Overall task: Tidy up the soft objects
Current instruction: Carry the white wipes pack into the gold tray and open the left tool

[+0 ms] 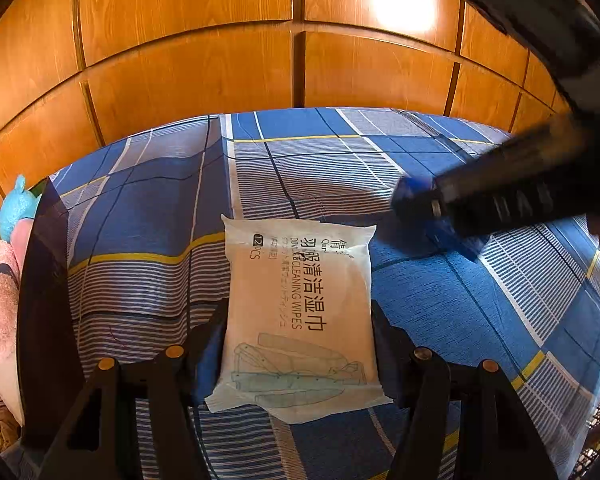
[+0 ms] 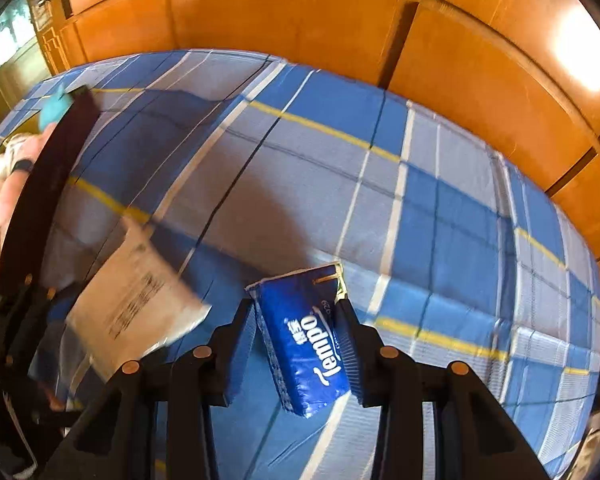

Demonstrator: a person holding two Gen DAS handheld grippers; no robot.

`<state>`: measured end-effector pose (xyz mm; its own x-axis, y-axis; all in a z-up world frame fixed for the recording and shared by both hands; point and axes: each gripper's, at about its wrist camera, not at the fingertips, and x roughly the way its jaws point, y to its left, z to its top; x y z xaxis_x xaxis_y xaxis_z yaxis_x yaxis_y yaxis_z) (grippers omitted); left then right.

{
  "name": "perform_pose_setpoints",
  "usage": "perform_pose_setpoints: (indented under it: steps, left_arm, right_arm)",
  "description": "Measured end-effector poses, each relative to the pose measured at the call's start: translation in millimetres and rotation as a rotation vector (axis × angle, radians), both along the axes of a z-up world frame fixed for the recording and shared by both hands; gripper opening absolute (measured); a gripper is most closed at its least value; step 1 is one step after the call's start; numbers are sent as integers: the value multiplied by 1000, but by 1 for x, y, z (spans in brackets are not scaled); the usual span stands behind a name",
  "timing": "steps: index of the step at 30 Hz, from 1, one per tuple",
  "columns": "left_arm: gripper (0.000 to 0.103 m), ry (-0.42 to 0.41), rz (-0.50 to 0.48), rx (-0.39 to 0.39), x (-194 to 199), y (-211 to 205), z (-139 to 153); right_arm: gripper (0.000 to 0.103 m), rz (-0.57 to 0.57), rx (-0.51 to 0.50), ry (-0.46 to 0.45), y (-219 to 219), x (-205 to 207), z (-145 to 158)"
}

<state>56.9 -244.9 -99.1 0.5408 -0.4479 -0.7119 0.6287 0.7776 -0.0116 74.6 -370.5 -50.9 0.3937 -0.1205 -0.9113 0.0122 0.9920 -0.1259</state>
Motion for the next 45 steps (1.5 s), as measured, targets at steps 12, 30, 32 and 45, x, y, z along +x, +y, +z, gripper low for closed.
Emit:
perform_pose_setpoints:
  steps: [12,30,32,45]
  left_arm:
    - [65,-10,6,13,-3,0,0]
    - [65,-17,6,24,-3,-1,-1]
    - [65,-17,5,27,-3,-2,-1]
    - [64,36,44,-10,-13,17,32]
  right_arm:
    - [58,47,148,-31,-16,4,-9]
    - [52,10,68,-45,-12,4,-33]
    - [53,14,74,-49,-12,2,-33]
    - [53,38,63,-80,-14,-2,-34]
